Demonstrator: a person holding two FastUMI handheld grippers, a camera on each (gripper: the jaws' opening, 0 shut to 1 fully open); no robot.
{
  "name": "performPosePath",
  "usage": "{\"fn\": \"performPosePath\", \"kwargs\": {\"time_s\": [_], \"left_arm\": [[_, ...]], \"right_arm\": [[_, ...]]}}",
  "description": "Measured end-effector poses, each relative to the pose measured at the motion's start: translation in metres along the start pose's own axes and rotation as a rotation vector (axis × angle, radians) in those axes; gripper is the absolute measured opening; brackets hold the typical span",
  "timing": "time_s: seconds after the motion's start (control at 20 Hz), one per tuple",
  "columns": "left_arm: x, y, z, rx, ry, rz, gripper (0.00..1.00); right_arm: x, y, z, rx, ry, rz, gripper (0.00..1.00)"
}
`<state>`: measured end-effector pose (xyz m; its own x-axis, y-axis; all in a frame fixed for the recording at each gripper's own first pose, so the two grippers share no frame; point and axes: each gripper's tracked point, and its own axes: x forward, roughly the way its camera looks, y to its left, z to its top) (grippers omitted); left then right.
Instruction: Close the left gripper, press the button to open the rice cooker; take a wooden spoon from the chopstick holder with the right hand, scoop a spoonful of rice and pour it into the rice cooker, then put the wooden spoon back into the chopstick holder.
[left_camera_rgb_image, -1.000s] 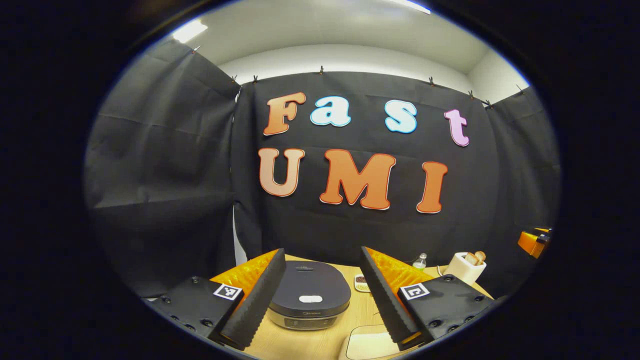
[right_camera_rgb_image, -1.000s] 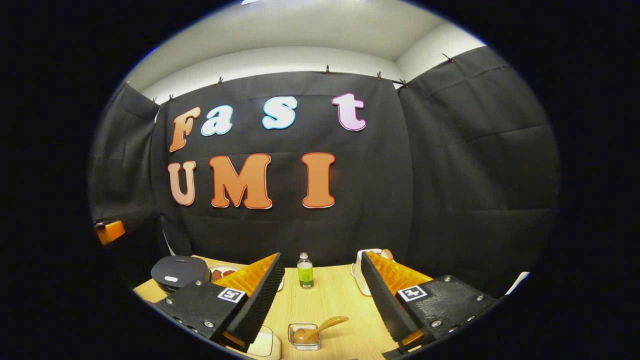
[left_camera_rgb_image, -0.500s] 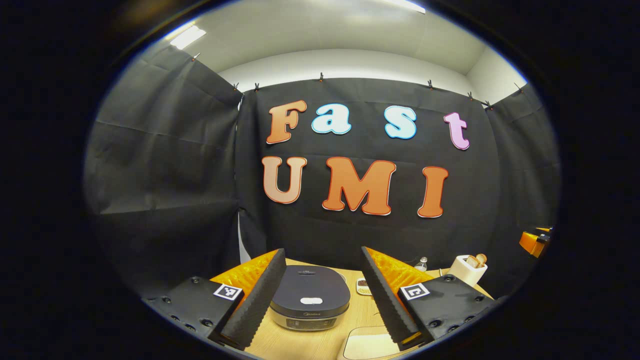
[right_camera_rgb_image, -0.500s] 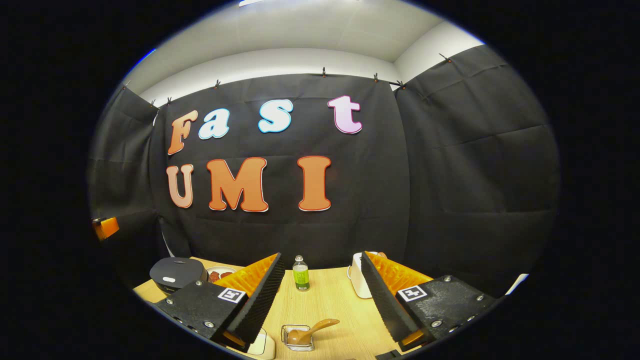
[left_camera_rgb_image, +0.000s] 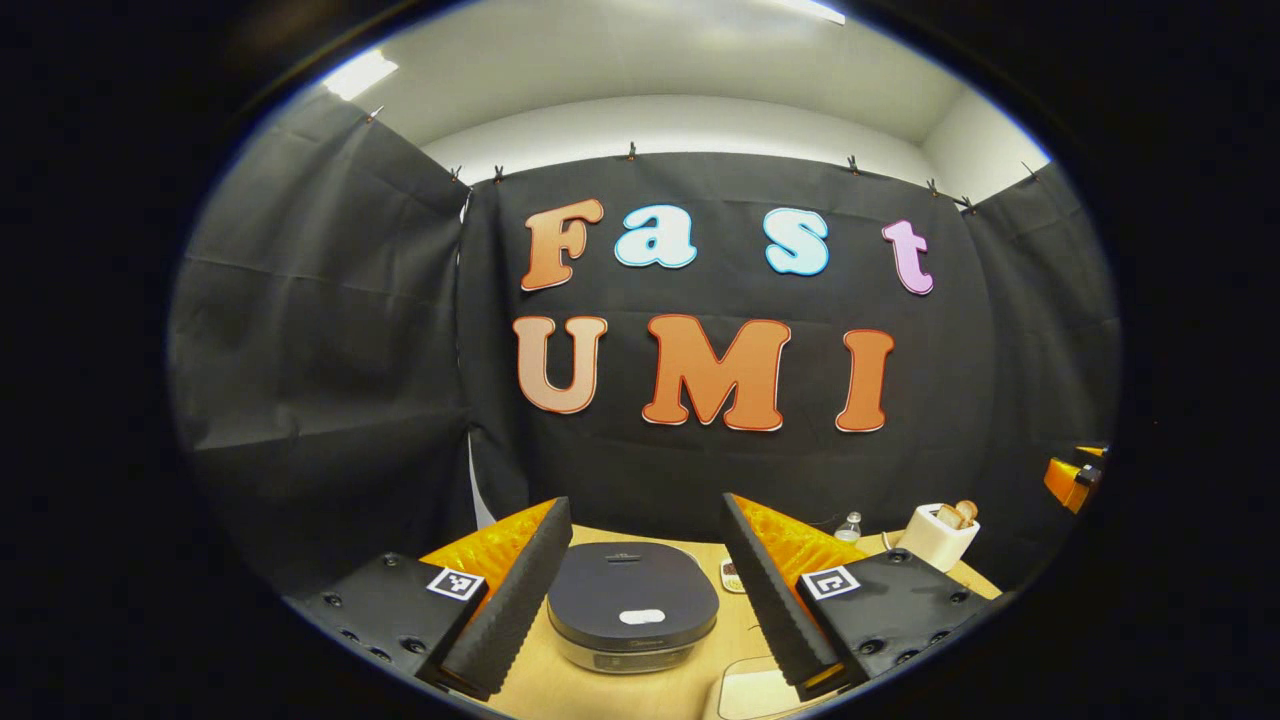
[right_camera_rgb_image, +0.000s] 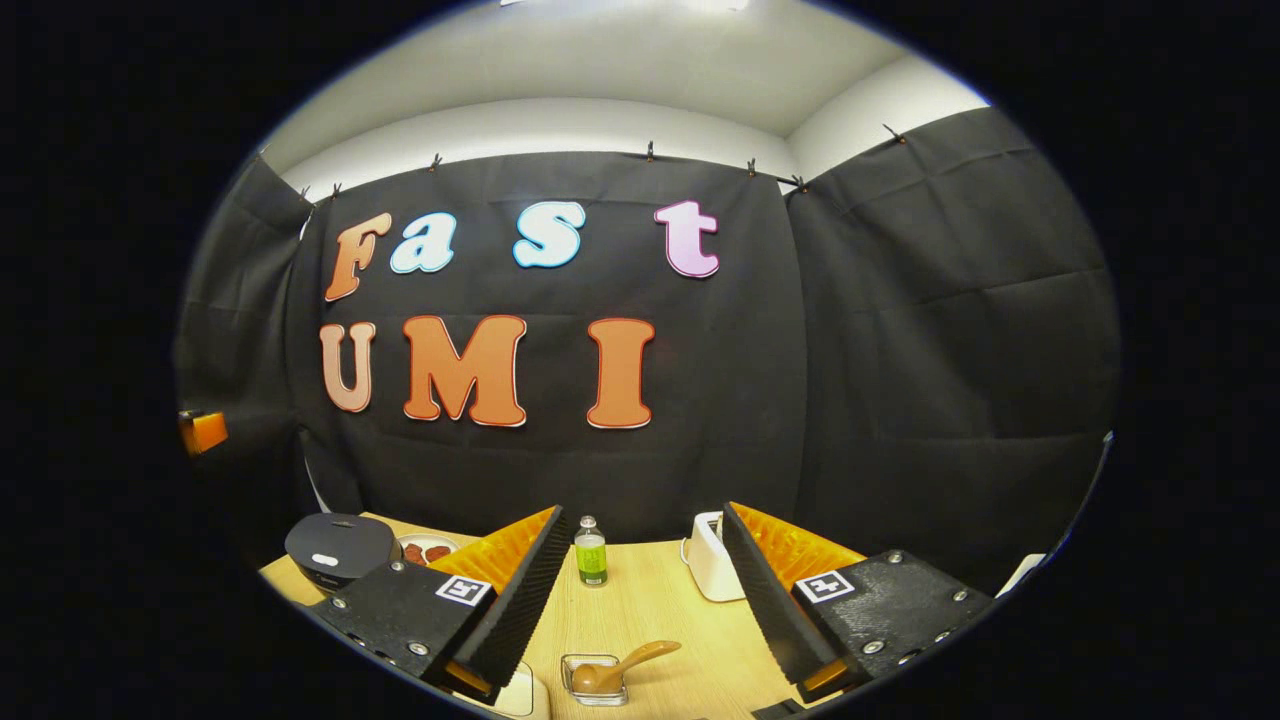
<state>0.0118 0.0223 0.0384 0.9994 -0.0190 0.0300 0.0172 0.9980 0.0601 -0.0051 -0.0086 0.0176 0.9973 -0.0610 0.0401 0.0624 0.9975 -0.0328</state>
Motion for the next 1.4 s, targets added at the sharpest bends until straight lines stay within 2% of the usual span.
{"fn": "performPosePath", "kwargs": {"time_s": [0.6, 0.65, 0.75, 0.85, 1.05, 1.35, 1.4], "left_arm": [[0.016, 0.016, -0.006, 0.000, 0.012, -0.030, 0.70], [0.016, 0.015, -0.006, 0.006, 0.014, -0.029, 0.63], [0.016, 0.020, -0.002, 0.014, -0.005, -0.005, 0.35], [0.009, 0.014, -0.003, 0.028, -0.003, -0.021, 0.07], [0.012, 0.016, -0.010, 0.040, 0.012, -0.008, 0.08], [0.033, -0.010, -0.054, -0.007, 0.122, -0.089, 0.01], [0.040, -0.013, -0.064, -0.008, 0.146, -0.101, 0.04]], "right_arm": [[0.000, 0.020, -0.002, -0.015, 0.020, 0.007, 0.95], [0.001, 0.020, -0.003, -0.008, 0.024, 0.010, 0.95], [0.001, 0.020, -0.006, -0.007, 0.029, 0.013, 0.95], [0.001, 0.019, -0.006, -0.013, 0.031, 0.013, 0.95], [0.000, 0.017, -0.007, -0.005, 0.038, 0.018, 0.95], [-0.002, 0.014, -0.015, 0.000, 0.056, 0.011, 0.95], [-0.002, 0.015, -0.015, 0.001, 0.059, 0.012, 0.95]]}}
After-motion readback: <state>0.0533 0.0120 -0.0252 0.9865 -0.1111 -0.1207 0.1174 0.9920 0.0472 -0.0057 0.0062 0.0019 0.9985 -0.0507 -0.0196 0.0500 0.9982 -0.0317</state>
